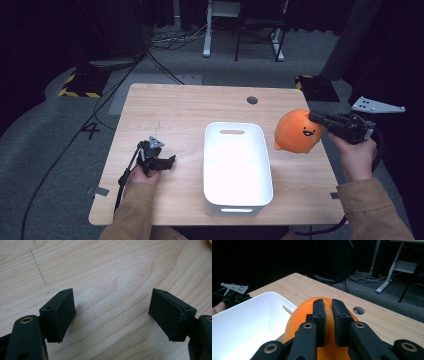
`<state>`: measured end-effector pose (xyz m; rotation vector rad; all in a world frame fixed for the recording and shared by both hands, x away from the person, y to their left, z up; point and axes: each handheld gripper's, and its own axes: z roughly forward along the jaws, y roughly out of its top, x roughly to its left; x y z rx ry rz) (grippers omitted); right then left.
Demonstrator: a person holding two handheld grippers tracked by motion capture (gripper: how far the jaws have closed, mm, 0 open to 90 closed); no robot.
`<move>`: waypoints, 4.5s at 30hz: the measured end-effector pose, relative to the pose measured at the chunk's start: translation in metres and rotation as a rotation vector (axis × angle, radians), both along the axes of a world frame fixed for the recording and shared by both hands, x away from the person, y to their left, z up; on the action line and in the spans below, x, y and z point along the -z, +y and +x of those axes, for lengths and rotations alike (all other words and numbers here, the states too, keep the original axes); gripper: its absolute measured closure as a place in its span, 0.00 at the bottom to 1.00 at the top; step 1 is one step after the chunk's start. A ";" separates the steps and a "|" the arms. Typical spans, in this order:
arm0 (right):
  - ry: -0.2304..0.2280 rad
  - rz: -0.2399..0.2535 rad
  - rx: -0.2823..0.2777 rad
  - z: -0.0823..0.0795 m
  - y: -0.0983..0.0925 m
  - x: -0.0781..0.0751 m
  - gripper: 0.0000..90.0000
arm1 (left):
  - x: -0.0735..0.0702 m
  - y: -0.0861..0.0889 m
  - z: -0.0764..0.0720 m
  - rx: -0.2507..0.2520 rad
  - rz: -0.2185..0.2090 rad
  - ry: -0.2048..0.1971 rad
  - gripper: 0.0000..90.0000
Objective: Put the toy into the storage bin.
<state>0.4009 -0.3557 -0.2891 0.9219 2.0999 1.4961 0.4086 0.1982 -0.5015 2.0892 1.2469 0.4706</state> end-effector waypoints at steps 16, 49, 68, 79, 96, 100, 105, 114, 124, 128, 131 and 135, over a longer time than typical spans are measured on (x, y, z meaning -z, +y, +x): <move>-0.045 0.023 -0.048 -0.012 0.010 -0.028 0.90 | 0.000 0.000 0.000 0.000 0.000 0.000 0.24; -0.063 0.029 -0.270 0.004 0.107 -0.053 0.90 | 0.000 -0.002 -0.001 -0.018 -0.005 -0.002 0.24; -0.011 0.008 -0.320 0.021 0.158 -0.036 0.90 | 0.000 -0.002 -0.001 -0.021 -0.006 -0.001 0.24; 0.033 -0.030 -0.343 0.027 0.183 -0.019 0.90 | 0.000 -0.002 -0.001 -0.020 -0.007 0.000 0.24; 0.119 -0.104 -0.340 0.032 0.199 0.020 0.90 | 0.000 -0.002 -0.001 -0.019 -0.007 0.000 0.24; 0.139 -0.125 -0.340 0.033 0.202 0.029 0.90 | 0.000 -0.002 -0.001 -0.020 -0.007 -0.001 0.24; 0.152 -0.150 -0.344 0.034 0.205 0.038 0.90 | 0.000 -0.002 -0.001 -0.020 -0.007 0.000 0.24; 0.189 -0.201 -0.349 0.035 0.211 0.052 0.90 | 0.000 -0.002 -0.001 -0.020 -0.007 0.000 0.24; 0.212 -0.274 -0.328 0.033 0.219 0.064 0.89 | 0.000 -0.002 -0.001 -0.019 -0.007 0.000 0.24; 0.218 -0.283 -0.326 0.033 0.221 0.067 0.89 | 0.000 -0.002 -0.001 -0.020 -0.006 -0.001 0.24; 0.224 -0.303 -0.324 0.033 0.222 0.067 0.89 | 0.000 -0.002 -0.001 -0.020 -0.007 -0.001 0.24; 0.234 -0.331 -0.323 0.032 0.225 0.068 0.88 | 0.000 -0.002 -0.001 -0.019 -0.007 0.000 0.24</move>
